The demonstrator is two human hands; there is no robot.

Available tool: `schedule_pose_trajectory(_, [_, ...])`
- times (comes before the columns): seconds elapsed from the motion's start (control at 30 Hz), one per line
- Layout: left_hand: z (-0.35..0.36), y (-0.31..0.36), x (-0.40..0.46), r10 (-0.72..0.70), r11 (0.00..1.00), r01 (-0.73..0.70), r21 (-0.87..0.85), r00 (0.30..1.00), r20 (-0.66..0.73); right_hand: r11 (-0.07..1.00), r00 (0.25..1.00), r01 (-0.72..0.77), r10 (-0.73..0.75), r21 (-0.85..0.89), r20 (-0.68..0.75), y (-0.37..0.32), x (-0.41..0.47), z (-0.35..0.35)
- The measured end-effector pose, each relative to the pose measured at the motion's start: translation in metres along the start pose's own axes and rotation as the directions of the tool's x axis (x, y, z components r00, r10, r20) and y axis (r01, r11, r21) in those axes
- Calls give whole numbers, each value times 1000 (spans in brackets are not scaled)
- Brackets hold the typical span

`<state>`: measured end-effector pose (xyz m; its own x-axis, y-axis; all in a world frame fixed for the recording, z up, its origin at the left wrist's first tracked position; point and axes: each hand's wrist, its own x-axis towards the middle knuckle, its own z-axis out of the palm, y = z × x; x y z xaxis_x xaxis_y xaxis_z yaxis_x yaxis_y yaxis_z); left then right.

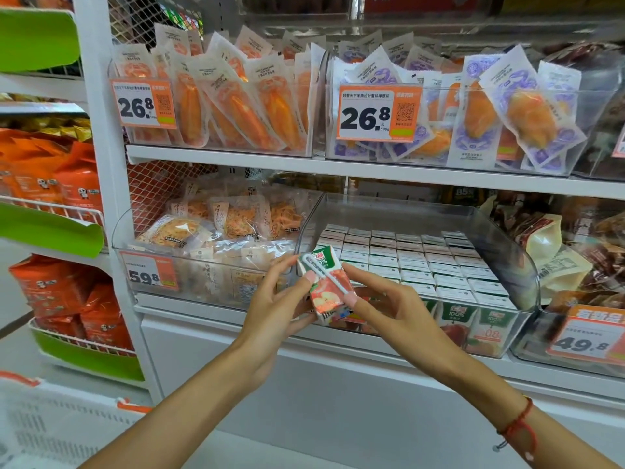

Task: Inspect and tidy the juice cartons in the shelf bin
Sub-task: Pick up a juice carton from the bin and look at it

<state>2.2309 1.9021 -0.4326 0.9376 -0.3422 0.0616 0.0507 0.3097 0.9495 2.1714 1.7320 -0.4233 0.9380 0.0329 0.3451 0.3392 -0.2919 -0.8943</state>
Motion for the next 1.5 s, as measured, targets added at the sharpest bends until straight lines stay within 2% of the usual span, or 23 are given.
schedule_pose_trajectory(0.13, [-1,4,1,-176,977,177,-116,984,20,1000,996,10,-9,4,-94,-2,2,1])
schedule_pose_trajectory(0.27, [1,5,-1,-345,923,351,-158,936,66,996,983,-89,87,-8,-160,-2,3,0])
schedule_pose_trajectory(0.4, [2,7,-2,-374,906,380,-186,925,65,982,973,-187,190,33,-134,-1,5,0])
schedule_pose_trajectory(0.53, [4,4,-1,-290,950,287,-123,957,-6,956,956,-276,284,102,-77,1,7,-1])
schedule_pose_trajectory(0.67, [4,-1,-1,-54,998,55,4,995,-81,877,906,-418,421,235,43,2,7,-1])
schedule_pose_trajectory(0.8, [7,-2,-2,84,996,-82,45,995,-61,866,913,-401,404,299,54,0,6,0])
schedule_pose_trajectory(0.93, [7,-3,0,45,998,-49,-34,994,-102,969,958,-200,225,143,-179,-3,5,4])
schedule_pose_trajectory(0.97, [7,-2,0,10,998,-17,-55,993,-117,992,962,-117,123,40,-246,-3,5,5])
schedule_pose_trajectory(1.0, [6,0,0,-32,997,24,-68,993,-114,991,957,-20,-20,-136,-288,-3,4,4])
schedule_pose_trajectory(1.03, [5,3,0,-81,994,73,-75,992,-100,937,946,71,-173,-343,-276,-2,3,2])
schedule_pose_trajectory(1.1, [3,7,0,-164,984,160,-74,985,-51,718,904,228,-407,-658,-131,2,3,-3])
schedule_pose_trajectory(1.2, [-2,9,1,-219,973,220,-76,976,13,435,827,381,-556,-816,90,7,5,-4])
schedule_pose_trajectory(1.27, [-5,9,1,-231,965,231,-124,973,11,362,796,434,-583,-825,162,10,8,-1])
schedule_pose_trajectory(1.33, [-7,7,3,-227,962,220,-163,973,-27,376,817,433,-548,-819,180,14,12,-3])
schedule_pose_trajectory(1.4, [-8,7,6,-172,979,160,-127,981,-87,445,886,353,-441,-823,141,23,15,-8])
schedule_pose_trajectory(1.5, [-11,14,11,-49,999,45,-28,987,-153,509,973,129,-230,-851,9,41,17,-25])
